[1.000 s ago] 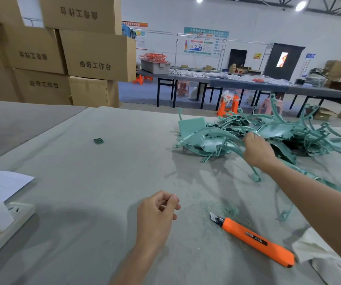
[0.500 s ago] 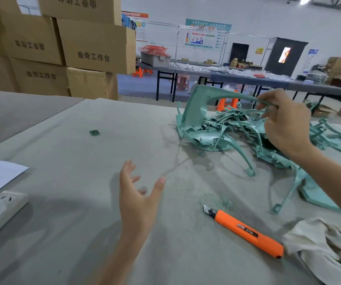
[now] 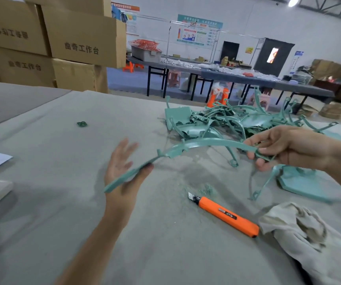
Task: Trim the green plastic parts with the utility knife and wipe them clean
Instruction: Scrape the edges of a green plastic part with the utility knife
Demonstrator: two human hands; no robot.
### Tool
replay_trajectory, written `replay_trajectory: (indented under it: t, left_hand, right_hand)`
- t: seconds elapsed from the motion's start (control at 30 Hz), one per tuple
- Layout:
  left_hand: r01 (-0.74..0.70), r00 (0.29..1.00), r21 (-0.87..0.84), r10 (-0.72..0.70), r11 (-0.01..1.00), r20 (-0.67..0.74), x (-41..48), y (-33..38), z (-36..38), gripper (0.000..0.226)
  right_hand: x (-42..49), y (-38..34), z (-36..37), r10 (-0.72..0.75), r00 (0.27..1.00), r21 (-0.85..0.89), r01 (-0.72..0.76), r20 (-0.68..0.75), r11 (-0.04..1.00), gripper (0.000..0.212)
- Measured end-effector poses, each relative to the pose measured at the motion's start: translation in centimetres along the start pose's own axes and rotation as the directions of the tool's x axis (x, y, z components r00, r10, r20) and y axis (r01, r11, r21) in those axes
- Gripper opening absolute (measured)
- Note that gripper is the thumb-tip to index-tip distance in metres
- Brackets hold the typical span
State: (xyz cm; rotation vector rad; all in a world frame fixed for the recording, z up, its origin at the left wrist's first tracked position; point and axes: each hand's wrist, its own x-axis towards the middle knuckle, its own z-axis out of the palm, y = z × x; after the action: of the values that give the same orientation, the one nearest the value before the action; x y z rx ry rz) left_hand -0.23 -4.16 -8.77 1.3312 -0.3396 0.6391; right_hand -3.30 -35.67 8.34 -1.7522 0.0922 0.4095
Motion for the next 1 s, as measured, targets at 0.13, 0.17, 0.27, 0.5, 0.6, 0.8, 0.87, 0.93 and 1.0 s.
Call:
replay_trajectory:
  t: [0.13, 0.17, 0.27, 0.5, 0.6, 0.8, 0.87, 0.93, 1.0]
  left_hand:
    - [0.137, 0.990, -0.175, -0.130, 0.975, 0.050, -0.9, 0.7, 1.2, 0.027]
    - [0.195, 0.981, -0.236, -0.187, 0.952, 0.058, -1.1, 0.7, 1.5, 0.030]
    - [0.403, 0.904, -0.427, -0.426, 0.810, 0.045, -1.5, 1.0, 1.9, 0.034]
    - [0.588, 0.760, -0.559, -0.636, 0.584, 0.136, -1.9, 1.6, 2.4, 0.051]
    - [0.627, 0.705, -0.617, -0.684, 0.476, 0.189, -1.8, 1.7, 2.3, 0.049]
    - [0.656, 0.650, -0.672, -0.711, 0.344, 0.270, -1.8, 1.7, 2.0, 0.019]
    - [0.661, 0.643, -0.674, -0.712, 0.330, 0.282, -1.8, 1.7, 1.8, 0.016]
    - [0.667, 0.631, -0.673, -0.723, 0.320, 0.281, -1.8, 1.7, 1.9, 0.015]
    - [0.656, 0.629, -0.686, -0.731, 0.315, 0.266, -1.8, 1.6, 2.0, 0.015]
  right_hand:
    - [-0.4, -0.5, -0.7, -0.072, 0.997, 0.148, 0.078, -0.041, 0.986, 0.044]
    - [-0.4, -0.5, -1.0, -0.136, 0.989, 0.200, 0.144, -0.055, 0.969, 0.057]
    - [-0.7, 0.7, -0.5, -0.266, 0.957, 0.052, 0.274, -0.118, 0.960, 0.073]
    - [0.7, 14.2, 5.6, -0.252, 0.962, -0.975, -0.049, -0.105, 0.218, 0.030]
    - [1.2, 16.7, 6.5, -0.356, 0.924, -0.967, -0.052, -0.142, 0.249, 0.031]
    - [1.6, 17.2, 6.3, -0.472, 0.858, -0.923, -0.009, -0.204, 0.384, 0.023]
    - [1.6, 16.2, 5.8, -0.536, 0.796, -0.860, 0.040, -0.281, 0.509, 0.016]
    - [2.0, 14.8, 5.5, -0.555, 0.752, -0.753, 0.122, -0.355, 0.646, 0.008]
    - [2.6, 12.9, 6.2, -0.447, 0.782, -0.428, 0.257, -0.435, 0.867, 0.004]
